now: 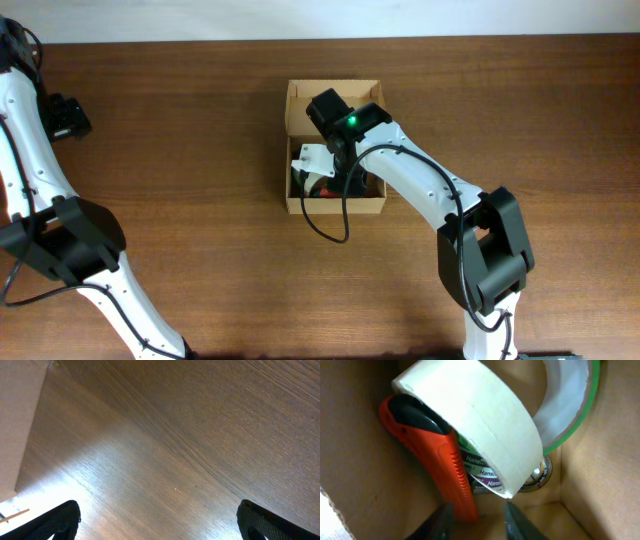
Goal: Pack container
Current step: 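Lower the red cutter into the box beside the tapes and release, then move the right gripper out of the box to the blue pen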
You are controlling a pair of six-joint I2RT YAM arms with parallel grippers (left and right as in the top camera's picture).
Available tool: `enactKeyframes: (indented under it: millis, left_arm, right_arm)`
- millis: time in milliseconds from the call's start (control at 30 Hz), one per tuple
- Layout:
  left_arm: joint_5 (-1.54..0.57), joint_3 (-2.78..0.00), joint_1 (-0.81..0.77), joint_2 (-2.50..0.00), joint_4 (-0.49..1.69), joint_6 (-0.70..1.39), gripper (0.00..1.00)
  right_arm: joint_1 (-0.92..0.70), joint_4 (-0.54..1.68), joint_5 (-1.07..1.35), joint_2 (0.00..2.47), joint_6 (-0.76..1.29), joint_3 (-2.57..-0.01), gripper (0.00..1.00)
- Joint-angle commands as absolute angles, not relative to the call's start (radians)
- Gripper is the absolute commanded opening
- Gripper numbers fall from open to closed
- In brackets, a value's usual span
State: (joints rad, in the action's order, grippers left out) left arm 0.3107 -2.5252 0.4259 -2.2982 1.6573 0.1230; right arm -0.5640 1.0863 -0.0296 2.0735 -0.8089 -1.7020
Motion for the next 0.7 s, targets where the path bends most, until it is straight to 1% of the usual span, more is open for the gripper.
enactKeyframes:
  millis: [0,67,133,267,367,467,667]
  left_arm:
    - [0.317,-2.520,0.429,-2.284,1.658,0.111,1.00]
    - [0.317,-2.520,0.429,-2.284,1.658,0.111,1.00]
    - [0.317,-2.520,0.429,-2.284,1.658,0.111,1.00]
    - [0.317,-2.520,0.429,-2.284,1.658,0.111,1.00]
    - [0.317,-2.520,0.429,-2.284,1.658,0.111,1.00]
    - [0.317,-2.520,0.429,-2.284,1.658,0.111,1.00]
    - [0.317,-2.520,0.429,-2.284,1.658,0.111,1.00]
  right_arm:
    - [-0.560,1.074,-0.041,2.084,-0.803,-1.690,0.41]
    - [-0.560,1.036,-0.066,2.077,-0.802,-1.690,0.43]
    - [-0.560,0.981,-0.100,2.055,-0.759,-1.691,0.45]
    - [-0.554,0.859,-0.138,1.975,-0.620,-1.691,0.45]
    - [-0.527,0.809,-0.147,1.901,-0.467,-1.691,0.44]
    - [-0.479,0.823,-0.146,1.814,-0.317,-1.691,0.45]
    - [-0.347,0.944,-0.142,1.660,-0.158,-1.691,0.45]
